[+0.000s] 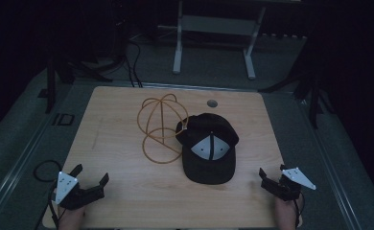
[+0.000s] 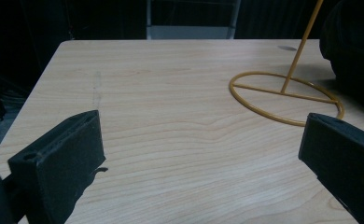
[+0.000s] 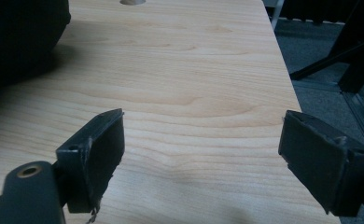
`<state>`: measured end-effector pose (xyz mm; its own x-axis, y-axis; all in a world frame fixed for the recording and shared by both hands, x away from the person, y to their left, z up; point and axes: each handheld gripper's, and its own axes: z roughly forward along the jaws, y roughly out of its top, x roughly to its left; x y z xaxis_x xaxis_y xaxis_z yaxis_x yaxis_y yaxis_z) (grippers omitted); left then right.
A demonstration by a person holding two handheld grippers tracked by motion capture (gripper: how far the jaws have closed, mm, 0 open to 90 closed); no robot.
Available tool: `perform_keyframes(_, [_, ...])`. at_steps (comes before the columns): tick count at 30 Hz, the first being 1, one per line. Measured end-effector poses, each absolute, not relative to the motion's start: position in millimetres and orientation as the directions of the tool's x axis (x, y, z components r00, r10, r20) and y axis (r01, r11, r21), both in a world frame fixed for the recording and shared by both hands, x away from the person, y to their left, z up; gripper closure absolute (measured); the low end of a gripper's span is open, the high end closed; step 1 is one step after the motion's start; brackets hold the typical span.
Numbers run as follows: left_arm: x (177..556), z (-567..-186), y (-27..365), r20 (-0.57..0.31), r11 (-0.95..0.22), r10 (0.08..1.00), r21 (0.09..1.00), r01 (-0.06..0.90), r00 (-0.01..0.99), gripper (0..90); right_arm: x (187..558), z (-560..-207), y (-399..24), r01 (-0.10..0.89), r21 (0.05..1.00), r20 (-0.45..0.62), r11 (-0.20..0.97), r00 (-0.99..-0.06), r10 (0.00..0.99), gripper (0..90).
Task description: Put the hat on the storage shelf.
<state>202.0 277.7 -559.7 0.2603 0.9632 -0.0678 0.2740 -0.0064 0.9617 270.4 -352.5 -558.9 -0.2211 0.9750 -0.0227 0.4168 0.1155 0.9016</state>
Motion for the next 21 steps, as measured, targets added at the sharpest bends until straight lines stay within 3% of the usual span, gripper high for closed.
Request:
perform_keyframes(7, [201.3,-559.5,276.8,-0.07,-0.005,0.959,0.964,0.264,0.276,0.5,270.4,-558.8,-353.6,0.414,0.903,-0.013,0.112,-0.233,0.972,14.0])
perform_keyframes(9, [200.6,-559.0,275.1,-0.067,-0.009,0.952,0.969,0.246,0.298,0.5,271.0,-558.8,-354.1,0.433,0.898,0.036,0.084,-0.263,0.964,13.7])
perform_keyframes(15, [199.3,-558.5,273.5,-0.057,-0.018,0.952,0.97,0.243,0.3,0.5,273.4,-556.8,-346.5,0.441,0.888,0.004,0.129,-0.288,0.958,13.4])
perform_keyframes(21, [197.6,-557.6,274.7,-0.06,-0.015,0.947,0.972,0.233,0.315,0.5,277.0,-547.2,-340.7,0.457,0.881,0.055,0.12,-0.351,0.935,13.4])
